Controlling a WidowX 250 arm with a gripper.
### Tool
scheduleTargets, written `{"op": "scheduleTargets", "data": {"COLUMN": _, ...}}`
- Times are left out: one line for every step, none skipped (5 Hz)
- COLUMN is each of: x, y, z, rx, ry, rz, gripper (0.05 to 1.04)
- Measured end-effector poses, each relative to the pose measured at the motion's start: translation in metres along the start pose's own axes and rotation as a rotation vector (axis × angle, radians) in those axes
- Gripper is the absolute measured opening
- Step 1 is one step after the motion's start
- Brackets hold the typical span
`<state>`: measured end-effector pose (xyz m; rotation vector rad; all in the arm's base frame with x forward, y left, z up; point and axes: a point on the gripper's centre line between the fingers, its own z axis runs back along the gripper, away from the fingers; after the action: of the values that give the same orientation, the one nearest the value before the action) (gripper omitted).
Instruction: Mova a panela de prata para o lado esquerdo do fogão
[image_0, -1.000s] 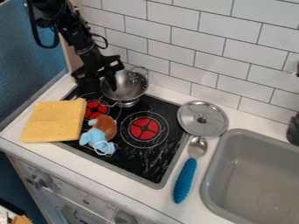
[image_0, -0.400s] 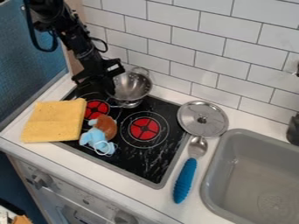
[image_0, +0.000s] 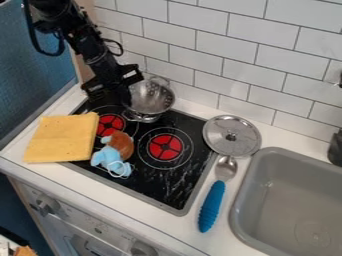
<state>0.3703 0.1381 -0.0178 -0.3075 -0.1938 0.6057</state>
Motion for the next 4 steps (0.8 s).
{"op": "scheduleTargets", "data": {"x": -0.010, "y": -0.008, "z": 0.017, "rx": -0.029, "ry": -0.026, "rz": -0.015, "gripper": 0.081}}
{"op": "scheduleTargets", "data": {"x": -0.023, "y": -0.013, "z": 0.035, "rx": -0.039, "ry": -0.048, "rz": -0.029, "gripper": 0.081}}
{"op": "scheduleTargets", "data": {"x": -0.041, "y": -0.013, "z": 0.051, "rx": 0.001, "ry": -0.085, "rz": -0.026, "gripper": 0.081}}
{"op": "scheduleTargets", "data": {"x": -0.062, "y": -0.021, "z": 0.057, "rx": -0.044, "ry": -0.078, "rz": -0.045, "gripper": 0.081}}
